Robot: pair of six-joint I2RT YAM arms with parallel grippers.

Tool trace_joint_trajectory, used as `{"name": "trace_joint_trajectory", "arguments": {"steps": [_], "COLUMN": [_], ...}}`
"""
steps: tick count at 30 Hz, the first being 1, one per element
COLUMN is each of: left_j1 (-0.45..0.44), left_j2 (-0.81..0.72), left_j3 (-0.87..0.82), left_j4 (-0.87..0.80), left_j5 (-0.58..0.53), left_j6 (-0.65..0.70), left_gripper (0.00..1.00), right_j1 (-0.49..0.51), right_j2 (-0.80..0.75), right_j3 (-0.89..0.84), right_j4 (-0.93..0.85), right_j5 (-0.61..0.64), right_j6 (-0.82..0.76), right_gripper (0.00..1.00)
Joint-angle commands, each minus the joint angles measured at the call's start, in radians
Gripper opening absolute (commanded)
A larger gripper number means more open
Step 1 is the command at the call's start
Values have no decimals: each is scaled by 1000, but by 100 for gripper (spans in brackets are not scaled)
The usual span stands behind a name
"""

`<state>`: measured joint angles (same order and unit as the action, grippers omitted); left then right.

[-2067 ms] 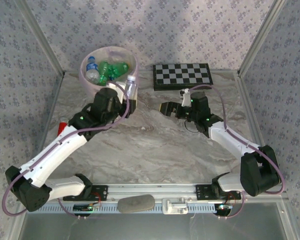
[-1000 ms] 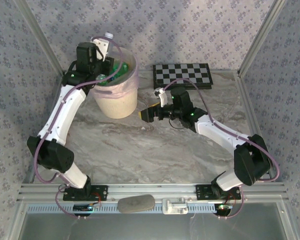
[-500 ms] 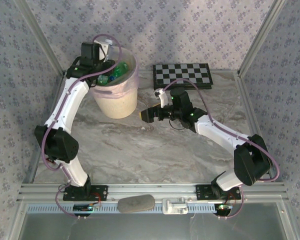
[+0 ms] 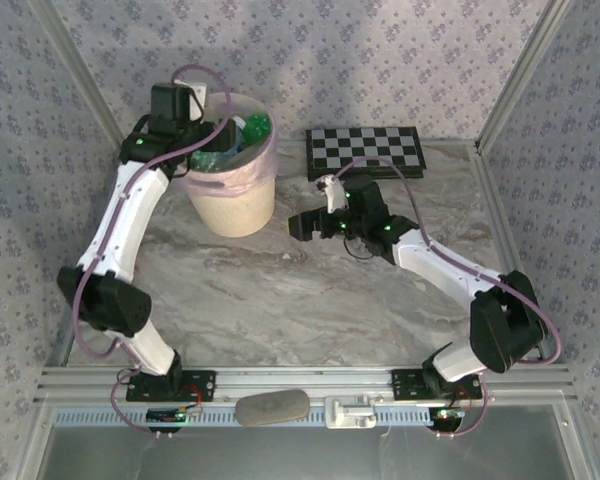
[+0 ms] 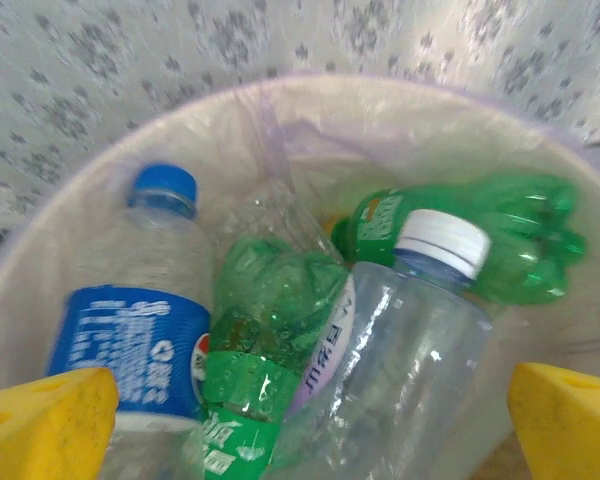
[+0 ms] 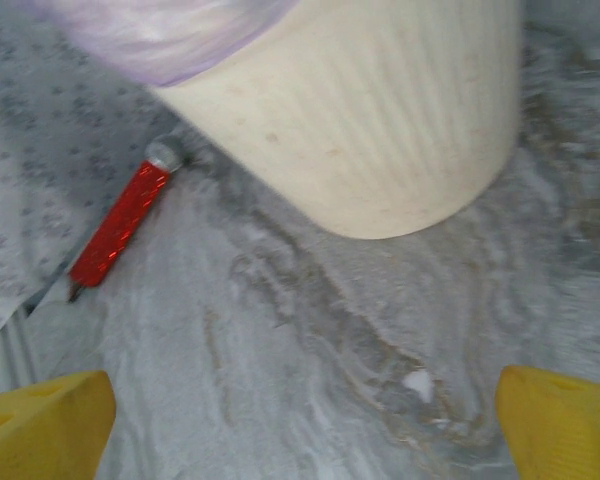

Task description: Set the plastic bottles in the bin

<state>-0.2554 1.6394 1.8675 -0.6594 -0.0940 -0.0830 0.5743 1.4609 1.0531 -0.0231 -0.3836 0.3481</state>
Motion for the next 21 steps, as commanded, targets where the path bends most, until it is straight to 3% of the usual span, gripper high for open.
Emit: {"name": "trace_joint_trajectory", "arguments": {"steps": [1, 7, 13, 18, 21], "left_j1": [1, 6, 41, 64, 64], "left_j2": [-141, -343, -542, -671, -719], "left_j3": [-79, -388, -731, -956, -1048], "left_j4": [85, 256, 416, 469, 451], "left_j5": [-36, -197, -324, -276, -212], "left_j6": [-21, -32, -128, -214, -232], "left_gripper": [100, 100, 100, 100, 100], "right_j1": [-66, -223, -317, -366, -402], "right_j2": [-67, -161, -237, -280, -273], "right_j3": [-36, -138, -209, -320, -393], "right_j4": [-22, -32, -91, 1, 104], "right_j5": [137, 260, 516, 729, 757], "right_j6": [37, 83, -8, -110, -155], "right_gripper": [99, 99, 99, 99, 99]}}
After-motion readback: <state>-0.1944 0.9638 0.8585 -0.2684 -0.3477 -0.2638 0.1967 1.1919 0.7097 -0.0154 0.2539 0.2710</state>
